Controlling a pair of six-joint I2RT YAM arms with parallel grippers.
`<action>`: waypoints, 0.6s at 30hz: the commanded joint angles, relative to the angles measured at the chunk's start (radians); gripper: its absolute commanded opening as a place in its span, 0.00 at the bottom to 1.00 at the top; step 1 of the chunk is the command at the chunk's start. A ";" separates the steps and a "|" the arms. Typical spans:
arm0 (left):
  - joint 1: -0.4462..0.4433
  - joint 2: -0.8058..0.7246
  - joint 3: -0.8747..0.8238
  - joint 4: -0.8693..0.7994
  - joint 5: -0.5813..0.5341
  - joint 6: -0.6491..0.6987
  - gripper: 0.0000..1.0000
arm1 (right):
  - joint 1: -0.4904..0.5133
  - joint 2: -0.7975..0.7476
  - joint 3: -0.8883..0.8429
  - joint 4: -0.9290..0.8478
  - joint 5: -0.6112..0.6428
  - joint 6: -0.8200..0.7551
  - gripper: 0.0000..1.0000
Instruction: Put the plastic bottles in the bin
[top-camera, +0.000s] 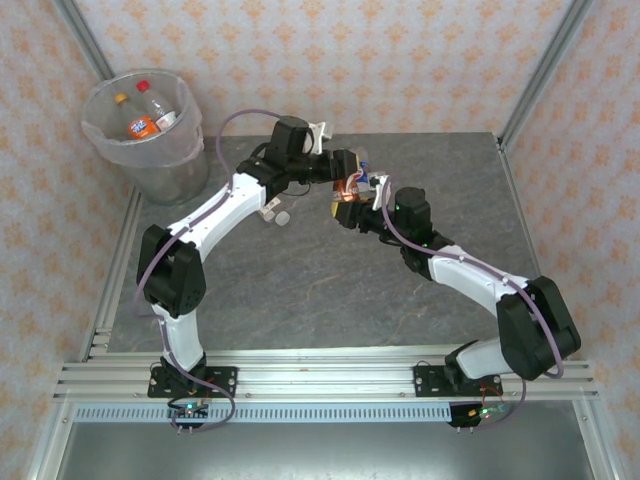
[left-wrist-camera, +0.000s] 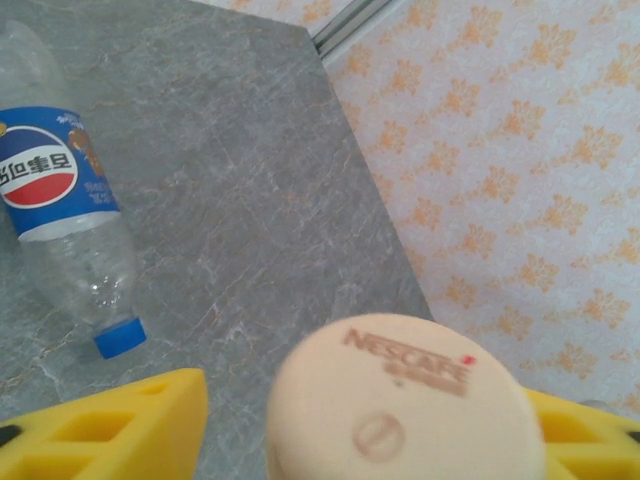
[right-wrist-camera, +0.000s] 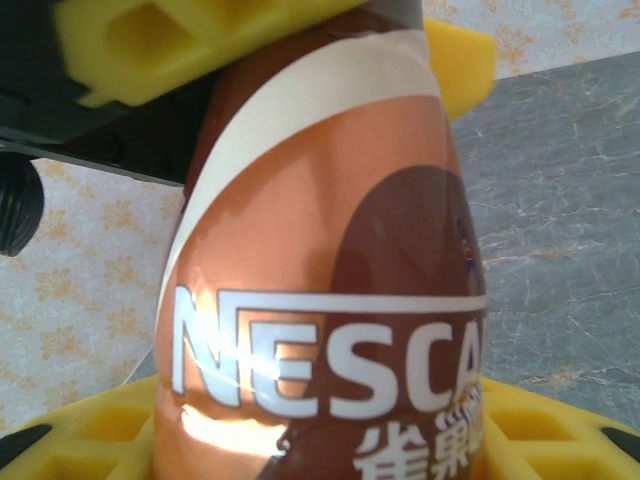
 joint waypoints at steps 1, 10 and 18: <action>-0.008 0.009 0.049 -0.059 -0.019 0.034 0.52 | 0.012 -0.015 0.046 0.022 -0.023 -0.033 0.36; -0.007 0.000 0.041 -0.063 -0.042 0.064 0.26 | 0.012 -0.016 0.040 -0.017 0.006 -0.038 0.43; -0.001 -0.024 0.037 -0.066 -0.084 0.080 0.07 | 0.012 -0.084 -0.022 -0.032 0.104 -0.078 0.93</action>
